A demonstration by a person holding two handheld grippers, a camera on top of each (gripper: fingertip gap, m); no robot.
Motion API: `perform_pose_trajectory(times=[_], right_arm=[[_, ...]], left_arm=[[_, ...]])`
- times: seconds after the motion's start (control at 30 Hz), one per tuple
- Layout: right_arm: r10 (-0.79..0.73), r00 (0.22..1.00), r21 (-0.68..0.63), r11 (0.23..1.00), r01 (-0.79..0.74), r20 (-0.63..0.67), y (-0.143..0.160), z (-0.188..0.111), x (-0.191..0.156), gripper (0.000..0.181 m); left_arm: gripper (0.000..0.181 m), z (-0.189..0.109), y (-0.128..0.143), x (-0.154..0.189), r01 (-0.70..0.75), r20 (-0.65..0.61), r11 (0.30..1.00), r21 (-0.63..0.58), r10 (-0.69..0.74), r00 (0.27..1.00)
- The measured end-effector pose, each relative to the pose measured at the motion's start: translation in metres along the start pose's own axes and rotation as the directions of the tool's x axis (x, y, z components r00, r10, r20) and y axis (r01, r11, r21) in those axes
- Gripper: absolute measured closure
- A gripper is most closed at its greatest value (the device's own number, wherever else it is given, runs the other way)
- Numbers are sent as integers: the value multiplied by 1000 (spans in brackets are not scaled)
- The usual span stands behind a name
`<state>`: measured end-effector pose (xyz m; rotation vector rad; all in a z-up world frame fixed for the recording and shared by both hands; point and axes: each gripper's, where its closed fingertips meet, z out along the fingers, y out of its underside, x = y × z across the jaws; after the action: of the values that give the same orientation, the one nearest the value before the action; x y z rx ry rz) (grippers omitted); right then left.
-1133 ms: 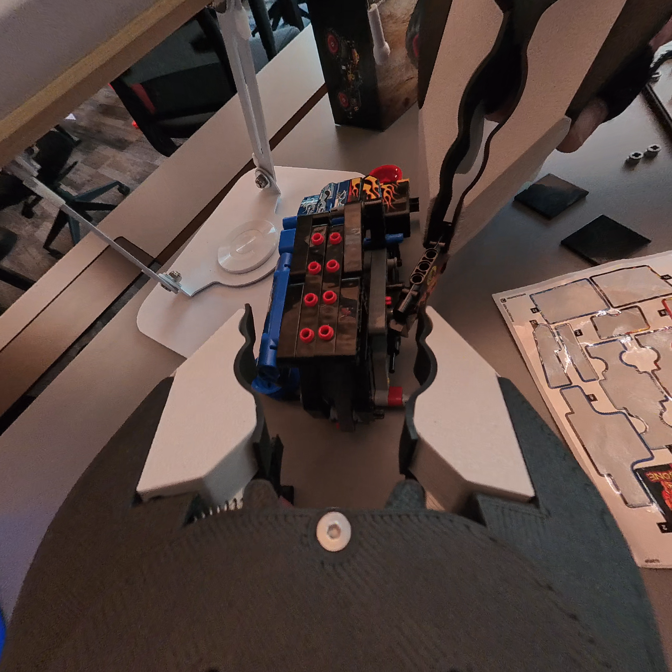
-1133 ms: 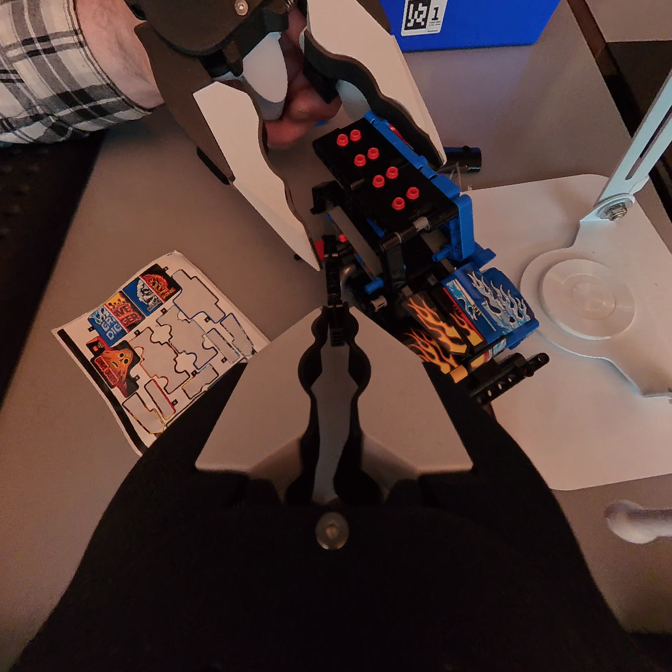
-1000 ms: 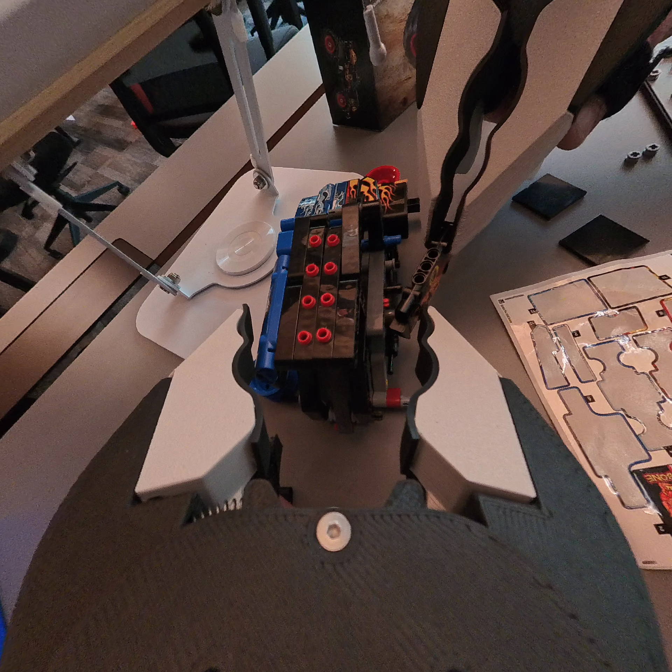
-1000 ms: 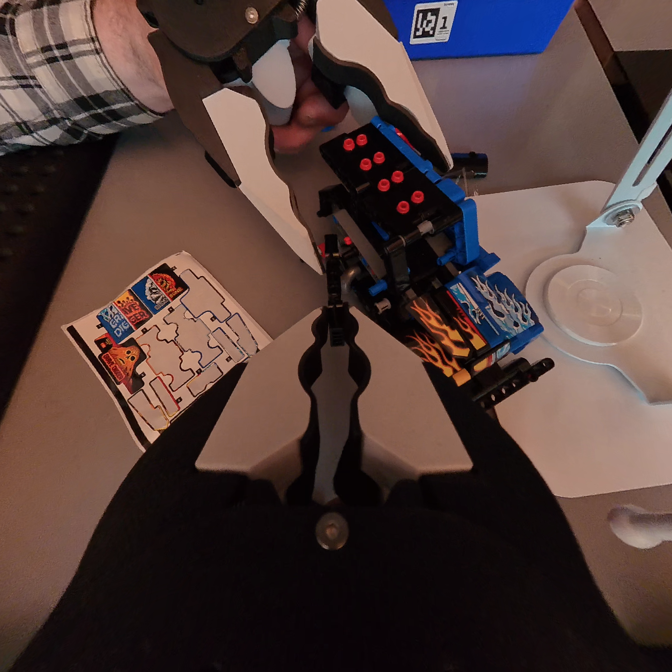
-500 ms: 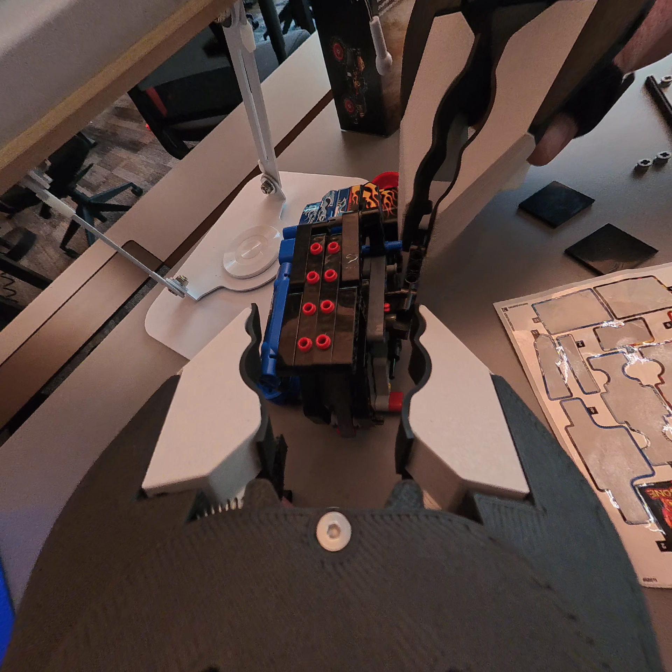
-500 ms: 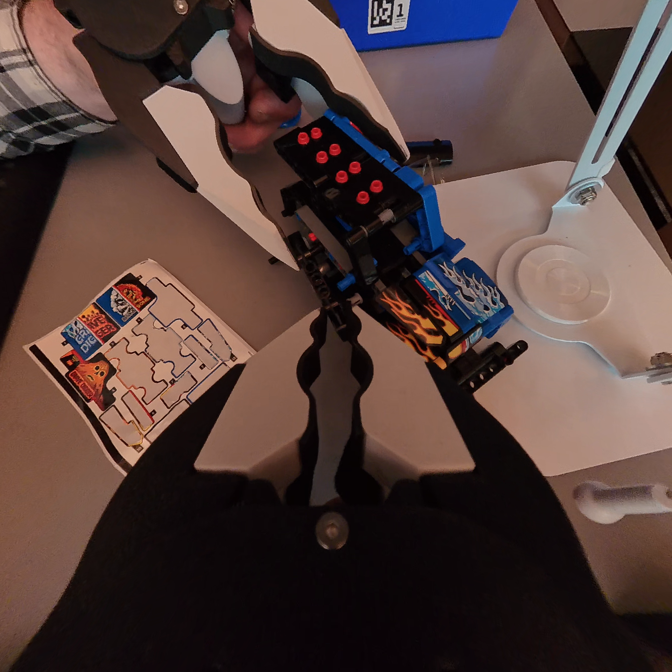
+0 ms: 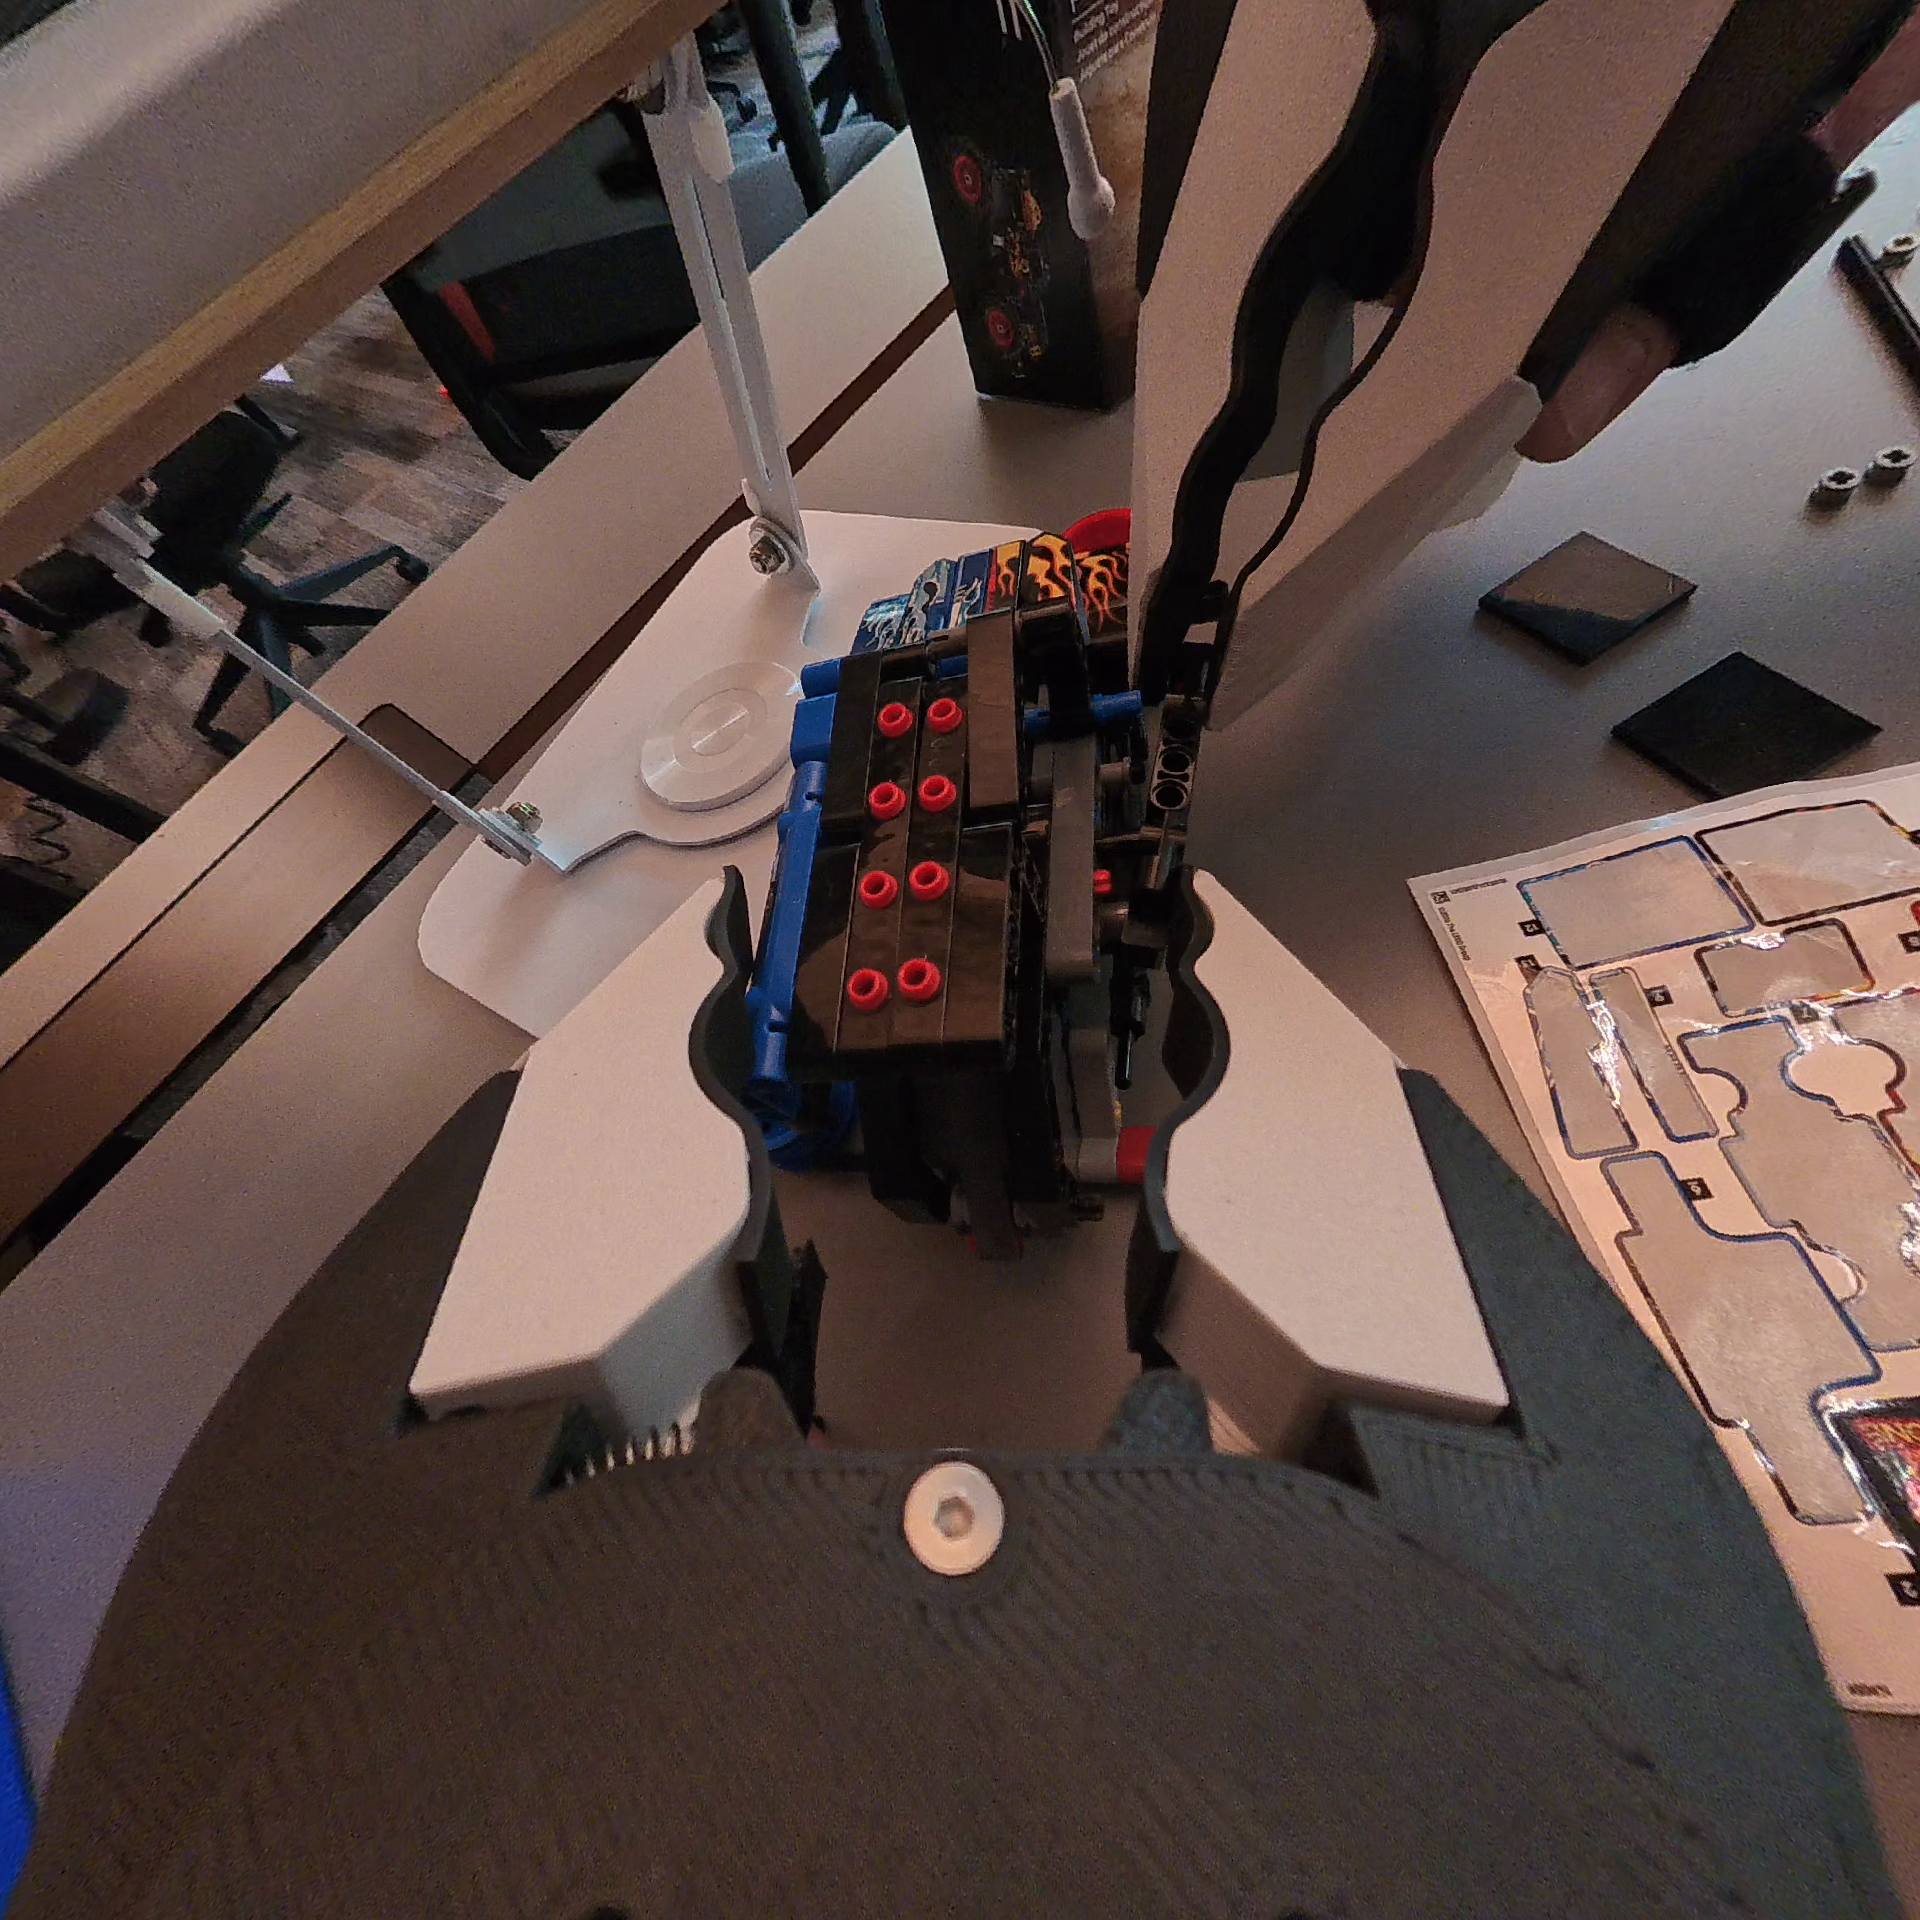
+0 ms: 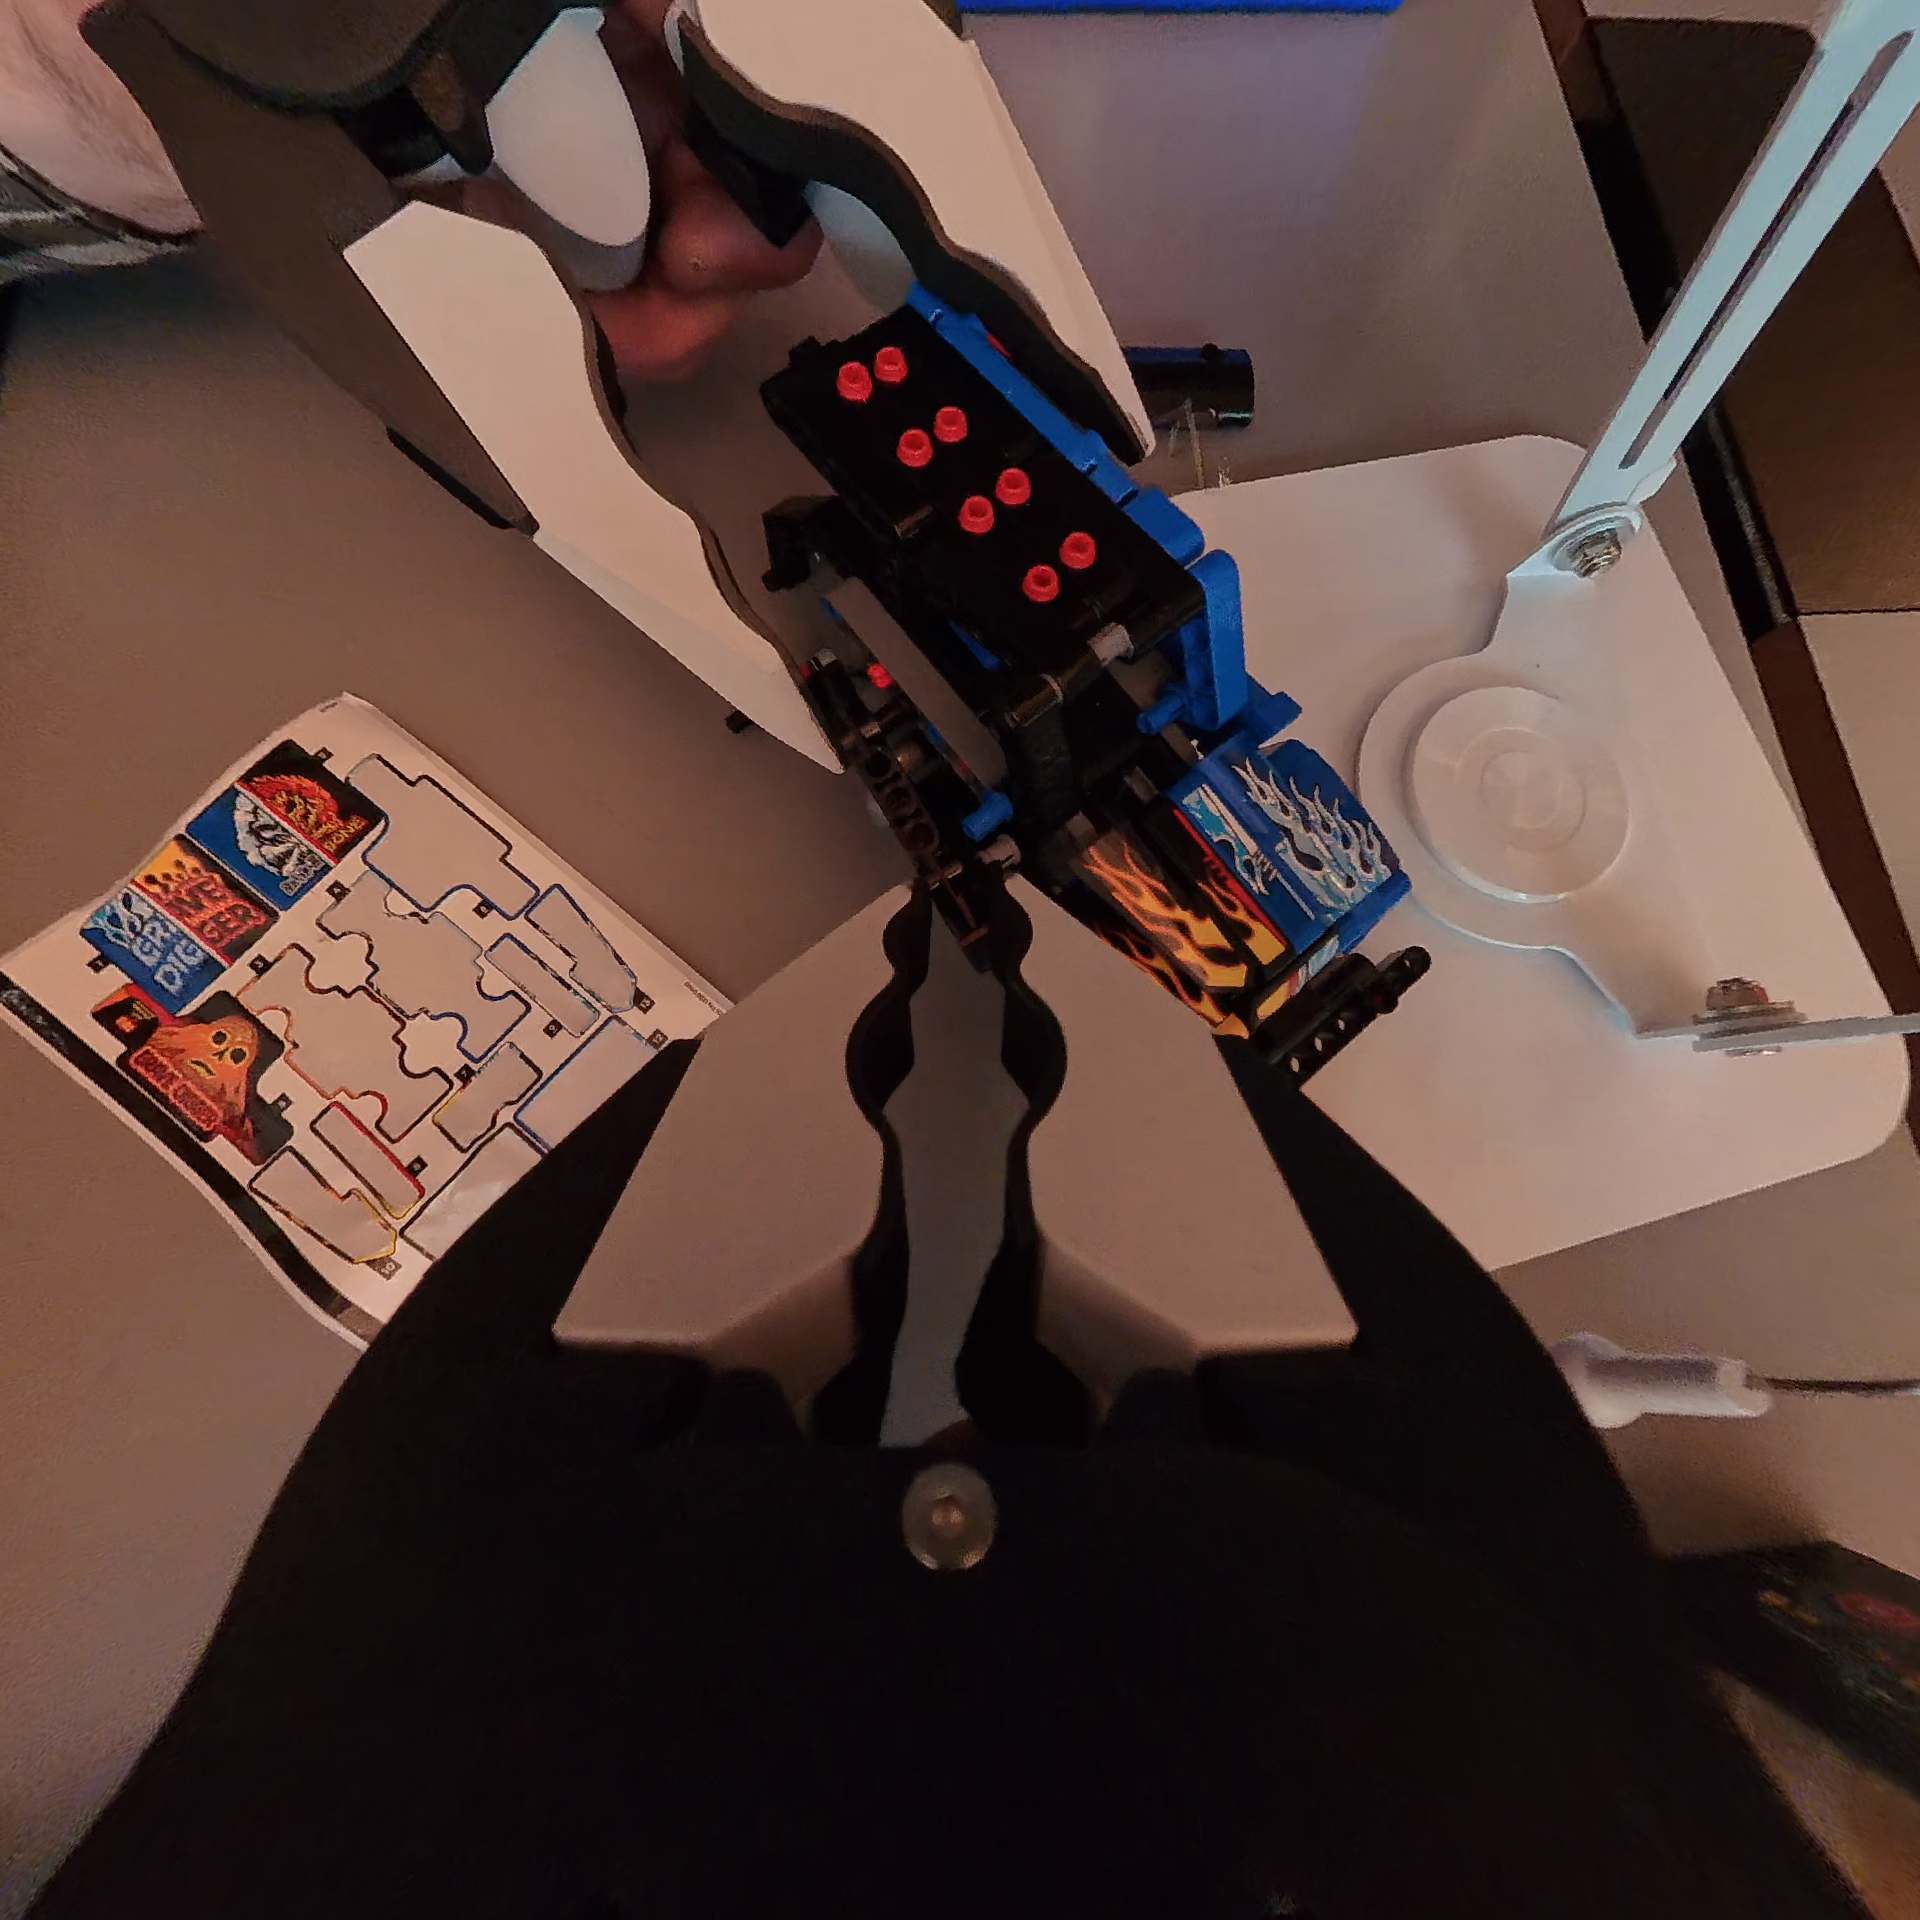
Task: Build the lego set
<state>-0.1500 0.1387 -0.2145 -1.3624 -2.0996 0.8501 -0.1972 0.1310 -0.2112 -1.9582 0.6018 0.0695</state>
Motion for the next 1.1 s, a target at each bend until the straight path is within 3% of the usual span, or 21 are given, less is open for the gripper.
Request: perform_pose_trajectory(times=[0.7,1.1], right_arm=[[-129,989,-42,991,127,-68,-7,-1,1,174],[-97,993,-51,994,93,-72,-9,0,0,175]], left_arm=[[99,2,-1,1,-16,16,1000,-4,16,1000],[102,2,0,-1,18,9,1000,-21,-18,1000]])
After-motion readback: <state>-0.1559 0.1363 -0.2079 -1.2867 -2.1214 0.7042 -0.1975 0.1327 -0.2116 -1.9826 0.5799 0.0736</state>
